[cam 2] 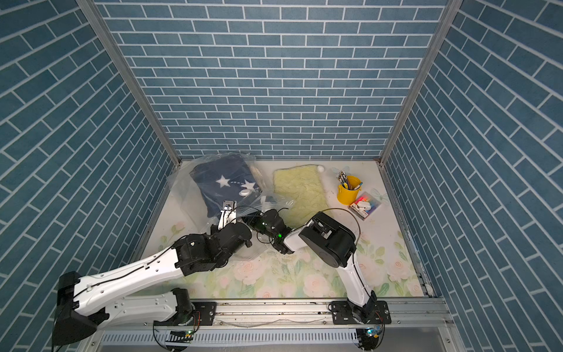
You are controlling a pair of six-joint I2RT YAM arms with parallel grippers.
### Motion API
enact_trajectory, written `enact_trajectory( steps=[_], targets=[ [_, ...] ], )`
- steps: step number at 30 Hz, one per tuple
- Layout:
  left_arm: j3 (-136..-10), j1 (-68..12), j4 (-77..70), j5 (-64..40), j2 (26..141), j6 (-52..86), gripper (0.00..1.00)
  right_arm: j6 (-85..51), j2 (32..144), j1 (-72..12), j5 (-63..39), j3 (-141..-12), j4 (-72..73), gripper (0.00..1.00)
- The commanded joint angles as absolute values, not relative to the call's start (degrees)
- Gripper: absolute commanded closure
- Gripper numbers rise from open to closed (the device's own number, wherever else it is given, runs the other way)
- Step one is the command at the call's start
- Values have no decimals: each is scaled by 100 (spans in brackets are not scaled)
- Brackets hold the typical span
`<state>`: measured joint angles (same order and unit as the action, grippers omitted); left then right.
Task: Take the blanket out of the vacuum bag
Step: Take out the blanket from the vacuum bag.
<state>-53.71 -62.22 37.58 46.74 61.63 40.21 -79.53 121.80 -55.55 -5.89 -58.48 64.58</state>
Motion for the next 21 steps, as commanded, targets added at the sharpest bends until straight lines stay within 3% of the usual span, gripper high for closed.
enact_trajectory(
  steps=[1,7,11,15,21],
  targets=[
    [-5147,-6247,3705,4930,5553,4235,90,-8095,12377,-5542,-762,-6049,6734,50],
    [-4835,-6243,3223,4692,4754,3927,86,-8279,12744,-5433,-940,-6385,6817,53],
    [-4831,-6246,3287,4607,4752,3830,86,-8226,12735,-5426,-1055,-6472,6839,62],
    [-4860,-6246,3270,4553,4785,3826,86,-8201,12709,-5404,-1069,-6538,6771,64],
    [-4895,-6249,3253,4517,4781,3797,86,-8200,12682,-5317,-1261,-6697,6872,87]
  ],
)
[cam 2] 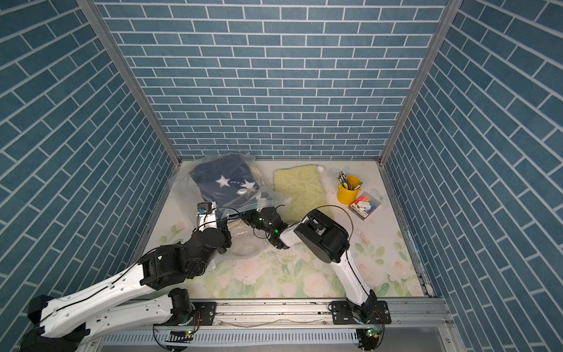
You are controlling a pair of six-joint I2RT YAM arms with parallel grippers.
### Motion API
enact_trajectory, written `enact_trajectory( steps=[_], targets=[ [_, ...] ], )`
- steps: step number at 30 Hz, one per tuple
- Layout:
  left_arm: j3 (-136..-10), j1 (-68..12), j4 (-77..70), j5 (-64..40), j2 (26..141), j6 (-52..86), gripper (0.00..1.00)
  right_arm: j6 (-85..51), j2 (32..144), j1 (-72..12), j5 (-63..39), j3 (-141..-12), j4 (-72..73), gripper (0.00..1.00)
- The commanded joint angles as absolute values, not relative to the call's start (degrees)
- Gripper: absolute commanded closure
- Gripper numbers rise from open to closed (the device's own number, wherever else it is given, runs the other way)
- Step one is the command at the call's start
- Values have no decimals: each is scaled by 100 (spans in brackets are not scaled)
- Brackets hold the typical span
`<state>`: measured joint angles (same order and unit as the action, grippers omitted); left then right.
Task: Take the blanket out of the vacuum bag
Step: Take out the blanket from the vacuum bag.
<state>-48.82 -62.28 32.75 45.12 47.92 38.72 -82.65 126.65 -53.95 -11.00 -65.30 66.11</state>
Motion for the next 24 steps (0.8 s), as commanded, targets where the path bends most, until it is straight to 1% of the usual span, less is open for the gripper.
enact_trajectory(
  steps=[1,3,6,17,20,22,24],
  targets=[
    [-4896,-6241,3256,4515,4788,3789,86,-8180,12615,-5317,-1289,-6702,6898,90],
    [-4897,-6249,3261,4522,4791,3775,86,-8093,12408,-5318,-1365,-6722,6900,95],
    [-4921,-6243,3236,4535,4801,3732,86,-7954,12220,-5317,-1474,-6780,6832,99],
    [-5080,-6244,3204,4607,4866,3568,86,-7607,11967,-5239,-1606,-6900,6532,100],
    [-5106,-6244,3184,4595,4904,3534,86,-7640,12064,-5222,-1567,-6810,6461,97],
    [-5107,-6241,3158,4588,4930,3523,86,-7711,12149,-5226,-1547,-6722,6496,93],
    [-5082,-6249,3105,4566,4947,3507,86,-7743,12213,-5220,-1521,-6665,6493,86]
  ],
)
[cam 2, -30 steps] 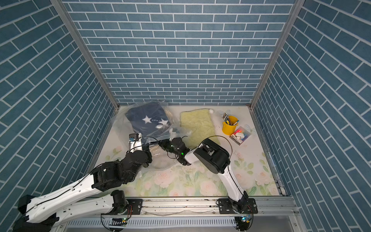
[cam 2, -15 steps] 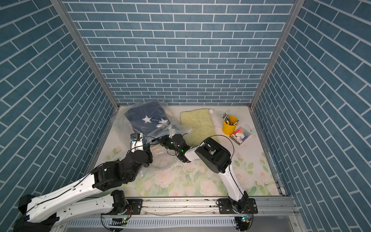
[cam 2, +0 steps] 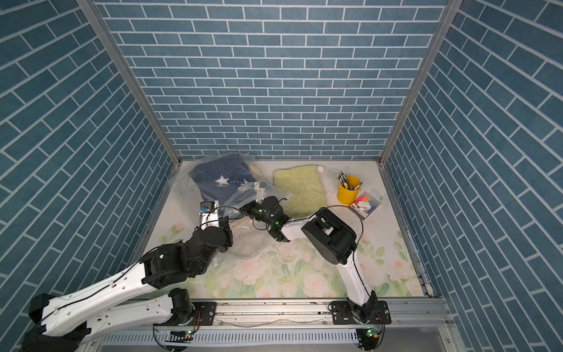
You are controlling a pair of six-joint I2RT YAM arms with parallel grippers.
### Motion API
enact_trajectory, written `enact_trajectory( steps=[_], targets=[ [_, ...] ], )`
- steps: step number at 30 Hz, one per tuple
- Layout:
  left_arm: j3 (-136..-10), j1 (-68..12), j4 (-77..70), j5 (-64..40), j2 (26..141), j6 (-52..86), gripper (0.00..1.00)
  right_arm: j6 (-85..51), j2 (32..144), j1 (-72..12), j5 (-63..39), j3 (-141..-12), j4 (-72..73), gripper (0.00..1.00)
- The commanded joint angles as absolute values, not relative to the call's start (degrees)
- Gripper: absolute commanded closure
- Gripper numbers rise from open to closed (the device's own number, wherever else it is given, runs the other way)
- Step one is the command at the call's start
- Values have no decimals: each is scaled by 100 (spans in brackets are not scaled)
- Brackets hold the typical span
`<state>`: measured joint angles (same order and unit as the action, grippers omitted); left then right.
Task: Take the blanket out of the vacuum bag
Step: Take out the blanket from the vacuum bag.
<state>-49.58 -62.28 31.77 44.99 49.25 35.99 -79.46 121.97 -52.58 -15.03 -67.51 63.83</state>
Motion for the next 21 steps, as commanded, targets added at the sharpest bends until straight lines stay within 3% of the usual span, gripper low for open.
enact_trajectory(
  steps=[1,5,21],
  targets=[
    [-5072,-6244,3088,4562,4961,3493,86,-7764,12227,-5221,-1512,-6641,6493,83],
    [-5098,-6242,3089,4557,4997,3473,86,-7853,12298,-5221,-1512,-6537,6475,72],
    [-5062,-6243,2984,4536,4992,3417,85,-7970,12533,-5208,-1573,-6658,6211,51]
  ],
)
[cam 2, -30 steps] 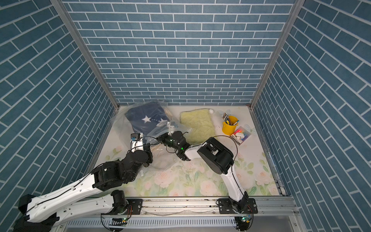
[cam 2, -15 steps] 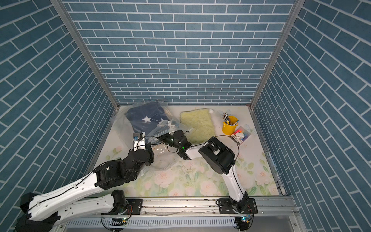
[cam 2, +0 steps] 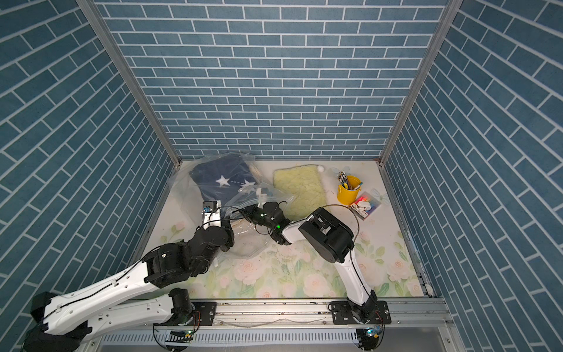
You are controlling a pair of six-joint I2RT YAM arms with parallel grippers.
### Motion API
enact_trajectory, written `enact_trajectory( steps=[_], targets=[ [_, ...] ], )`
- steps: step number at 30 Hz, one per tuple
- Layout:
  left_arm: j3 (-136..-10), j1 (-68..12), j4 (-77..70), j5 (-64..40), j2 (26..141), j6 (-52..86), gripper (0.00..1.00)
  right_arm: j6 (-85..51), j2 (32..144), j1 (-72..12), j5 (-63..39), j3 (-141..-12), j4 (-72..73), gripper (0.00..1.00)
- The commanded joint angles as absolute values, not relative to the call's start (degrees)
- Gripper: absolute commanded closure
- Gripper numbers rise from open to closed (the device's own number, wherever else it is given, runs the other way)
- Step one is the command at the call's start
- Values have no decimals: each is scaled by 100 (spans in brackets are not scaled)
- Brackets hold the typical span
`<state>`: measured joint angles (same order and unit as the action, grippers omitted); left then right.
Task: Take the blanket out of the vacuum bag
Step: Take out the blanket from the vacuum bag.
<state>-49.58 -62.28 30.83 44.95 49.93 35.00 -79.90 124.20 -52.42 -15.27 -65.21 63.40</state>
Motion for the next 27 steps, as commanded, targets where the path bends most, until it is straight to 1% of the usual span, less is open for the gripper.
enact_trajectory(
  steps=[1,9,11,27],
  targets=[
    [-5071,-6241,2976,4523,4996,3415,85,-7939,12533,-5199,-1565,-6702,6158,50],
    [-5085,-6240,2874,4474,5062,3361,85,-7817,12839,-5116,-1519,-7050,5972,42],
    [-5071,-6246,2865,4474,5082,3350,85,-7770,12925,-5098,-1546,-7196,5800,42],
    [-4975,-6247,2742,4447,5142,3338,85,-7914,13338,-5060,-1512,-7756,5857,37]
  ],
)
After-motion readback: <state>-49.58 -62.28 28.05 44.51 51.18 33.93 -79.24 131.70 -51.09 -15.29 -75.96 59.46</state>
